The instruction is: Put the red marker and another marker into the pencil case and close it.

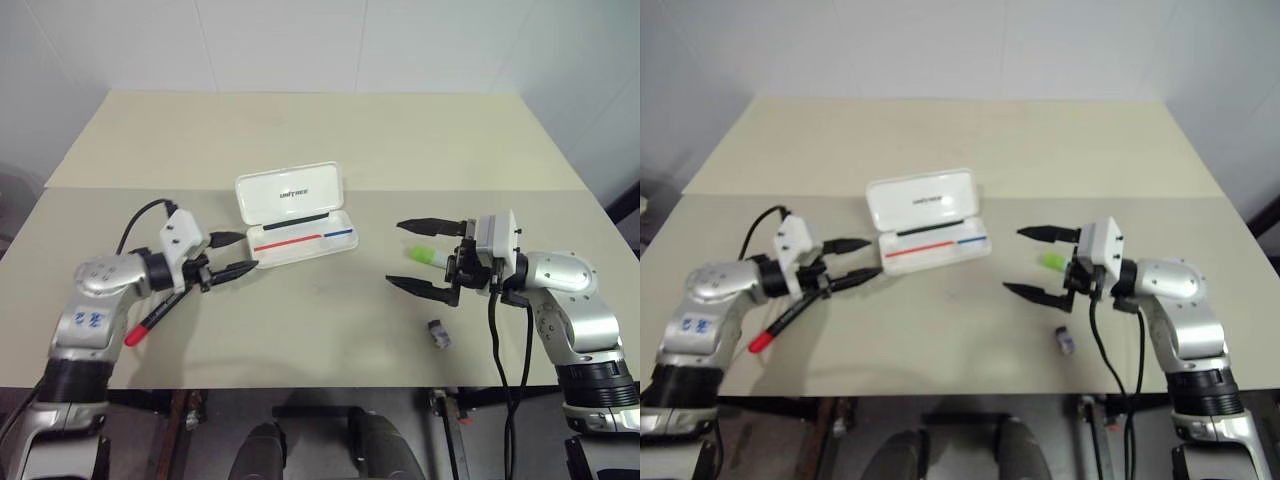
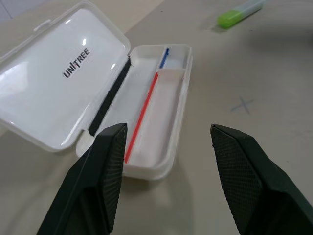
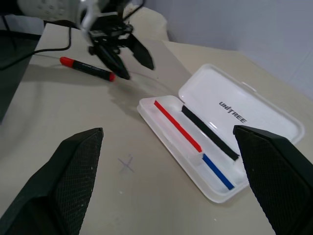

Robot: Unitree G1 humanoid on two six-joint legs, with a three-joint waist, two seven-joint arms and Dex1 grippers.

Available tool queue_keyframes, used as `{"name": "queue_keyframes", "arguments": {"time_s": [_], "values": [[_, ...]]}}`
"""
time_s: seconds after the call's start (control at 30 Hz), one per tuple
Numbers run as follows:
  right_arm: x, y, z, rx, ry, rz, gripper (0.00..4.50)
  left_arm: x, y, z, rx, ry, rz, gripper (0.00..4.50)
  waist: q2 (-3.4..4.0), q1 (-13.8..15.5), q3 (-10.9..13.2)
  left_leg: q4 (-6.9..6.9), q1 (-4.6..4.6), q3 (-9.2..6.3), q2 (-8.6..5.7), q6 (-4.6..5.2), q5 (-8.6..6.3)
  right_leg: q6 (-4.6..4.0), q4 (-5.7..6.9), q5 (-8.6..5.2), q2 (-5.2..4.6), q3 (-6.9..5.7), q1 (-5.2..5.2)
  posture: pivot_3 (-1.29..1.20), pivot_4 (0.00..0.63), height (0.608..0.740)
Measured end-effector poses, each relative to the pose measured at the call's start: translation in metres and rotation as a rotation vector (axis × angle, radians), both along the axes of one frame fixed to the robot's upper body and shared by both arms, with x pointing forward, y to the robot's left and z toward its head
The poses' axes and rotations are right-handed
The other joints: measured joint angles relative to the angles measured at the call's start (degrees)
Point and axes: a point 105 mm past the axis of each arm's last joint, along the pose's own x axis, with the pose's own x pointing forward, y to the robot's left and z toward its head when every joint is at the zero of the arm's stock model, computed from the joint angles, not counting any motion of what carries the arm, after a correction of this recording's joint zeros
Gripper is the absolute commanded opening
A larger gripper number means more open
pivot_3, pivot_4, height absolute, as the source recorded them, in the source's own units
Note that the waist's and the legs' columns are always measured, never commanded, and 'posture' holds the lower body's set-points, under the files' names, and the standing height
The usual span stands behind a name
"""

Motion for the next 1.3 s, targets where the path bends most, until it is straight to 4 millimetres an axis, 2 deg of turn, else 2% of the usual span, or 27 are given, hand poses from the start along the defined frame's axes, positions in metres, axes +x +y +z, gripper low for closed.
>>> {"name": "queue_keyframes", "arguments": {"time_s": [0.17,0.33,0.6,0.87,0.97,1.17,1.3], "values": [[-0.003,0.009,0.003,0.014,-0.007,0.021,4.5,0.022,-0.025,-0.014,0.04,0.031,-0.026,2.85,0.0,-0.24,0.0,0.08,0.0,-0.01,0.01,-0.03,-0.02,0.17,0.13,0.08,0.03,0.0,0.0,0.0,0.15,0.74],[-0.006,0.014,0.005,0.025,-0.018,0.022,4.5,0.03,-0.039,-0.032,0.091,0.081,-0.06,2.85,-0.01,-0.58,0.0,0.1,0.02,-0.01,0.05,-0.07,-0.06,0.62,0.23,0.29,0.07,0.0,-0.02,0.0,0.15,0.74],[-0.01,0.017,0.004,0.033,-0.016,0.009,4.5,0.035,-0.038,-0.046,0.183,0.108,-0.061,2.85,-0.01,-0.47,0.0,0.17,0.0,-0.03,0.05,-0.07,-0.08,0.65,0.34,0.24,0.08,-0.01,-0.07,0.0,0.15,0.74],[-0.011,0.017,0.007,0.037,-0.023,0.003,4.5,0.041,-0.037,-0.045,0.297,0.085,-0.067,2.85,-0.01,-0.49,0.0,0.38,0.0,-0.03,0.05,-0.07,-0.09,0.36,0.44,0.08,0.08,-0.01,-0.03,0.0,0.15,0.74],[-0.011,0.016,0.009,0.035,-0.028,-0.002,4.5,0.043,-0.038,-0.045,0.326,0.092,-0.086,2.02,-0.01,-0.49,0.0,0.49,-0.01,-0.03,0.04,-0.06,-0.1,0.26,0.45,0.02,0.08,-0.01,0.0,0.0,0.15,0.74],[-0.01,0.01,0.014,0.033,-0.041,-0.025,4.5,0.044,-0.044,-0.043,0.373,0.086,-0.113,0.02,-0.01,-0.36,0.0,0.59,0.0,-0.04,0.03,-0.05,-0.1,0.12,0.46,-0.06,0.07,0.01,0.07,0.0,0.15,0.74],[-0.01,0.01,0.015,0.032,-0.044,-0.025,4.5,0.044,-0.047,-0.044,0.372,0.087,-0.12,0.02,-0.01,-0.1,0.0,0.66,-0.03,-0.04,0.01,-0.05,-0.1,0.1,0.44,-0.07,0.05,0.01,0.1,0.0,0.15,0.74]]}}
